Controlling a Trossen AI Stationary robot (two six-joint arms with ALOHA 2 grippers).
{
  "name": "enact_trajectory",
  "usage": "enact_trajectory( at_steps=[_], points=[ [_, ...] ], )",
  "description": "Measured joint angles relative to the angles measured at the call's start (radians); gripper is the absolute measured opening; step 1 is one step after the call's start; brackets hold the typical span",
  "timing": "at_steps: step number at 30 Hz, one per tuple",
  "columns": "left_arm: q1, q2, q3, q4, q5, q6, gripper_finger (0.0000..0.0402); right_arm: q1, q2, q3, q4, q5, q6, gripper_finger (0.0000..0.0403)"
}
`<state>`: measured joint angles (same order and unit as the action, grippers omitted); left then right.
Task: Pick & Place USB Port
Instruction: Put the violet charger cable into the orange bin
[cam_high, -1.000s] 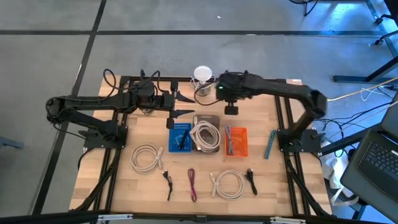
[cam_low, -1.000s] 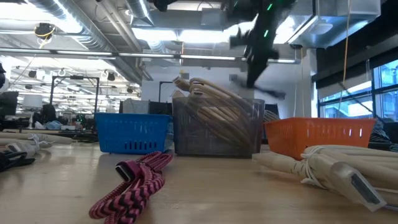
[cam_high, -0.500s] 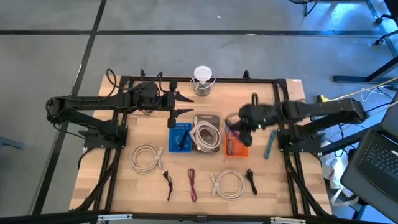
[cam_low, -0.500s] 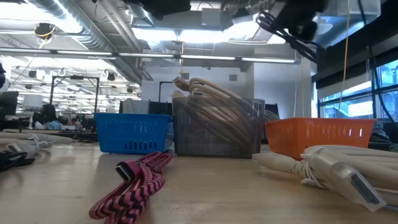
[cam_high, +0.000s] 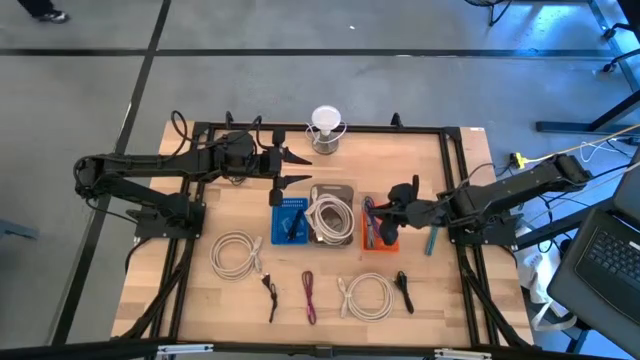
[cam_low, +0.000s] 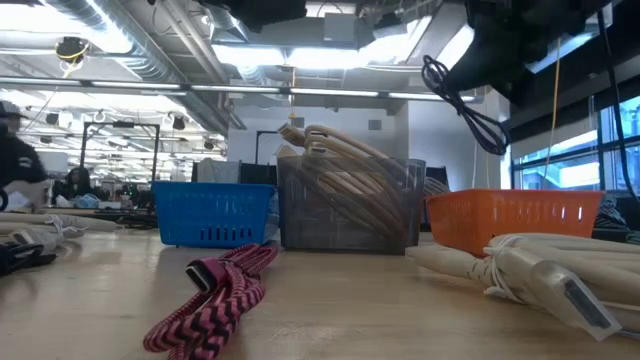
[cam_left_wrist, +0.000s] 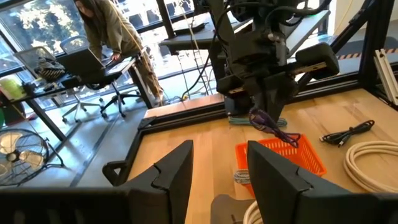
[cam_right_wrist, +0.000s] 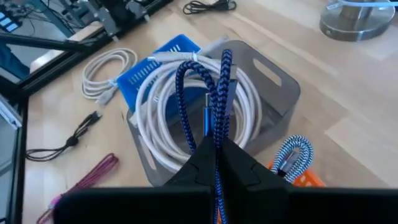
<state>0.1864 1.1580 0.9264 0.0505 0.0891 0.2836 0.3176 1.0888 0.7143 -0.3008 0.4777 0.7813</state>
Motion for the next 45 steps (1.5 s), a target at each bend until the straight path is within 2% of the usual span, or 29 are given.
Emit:
enact_trajectory(
  at_steps=[10,15,21,35,41,45],
  points=[
    [0.0,0.0,0.0,0.002,0.0,0.0,0.0143,0.0,0.006,0.0,-0.029,0.028,0.084,0.0001],
    [0.0,0.0,0.0,0.002,-0.001,-0.001,0.0143,0.0,0.041,-0.001,-0.112,0.044,0.157,0.0001],
    [0.0,0.0,0.0,0.002,-0.001,-0.001,0.0143,0.0,0.081,-0.056,-0.109,0.046,0.237,0.0001],
    [0.0,0.0,0.0,0.013,-0.002,-0.001,0.0143,-0.009,0.083,-0.213,0.065,0.014,0.415,0.0001],
    [0.0,0.0,0.0,0.045,0.0,-0.001,0.0143,-0.05,0.083,-0.241,0.129,-0.031,0.42,0.0001],
    [0.0,0.0,0.0,0.044,0.0,-0.001,0.0143,-0.072,0.083,-0.242,0.134,-0.064,0.41,0.0031]
  ],
)
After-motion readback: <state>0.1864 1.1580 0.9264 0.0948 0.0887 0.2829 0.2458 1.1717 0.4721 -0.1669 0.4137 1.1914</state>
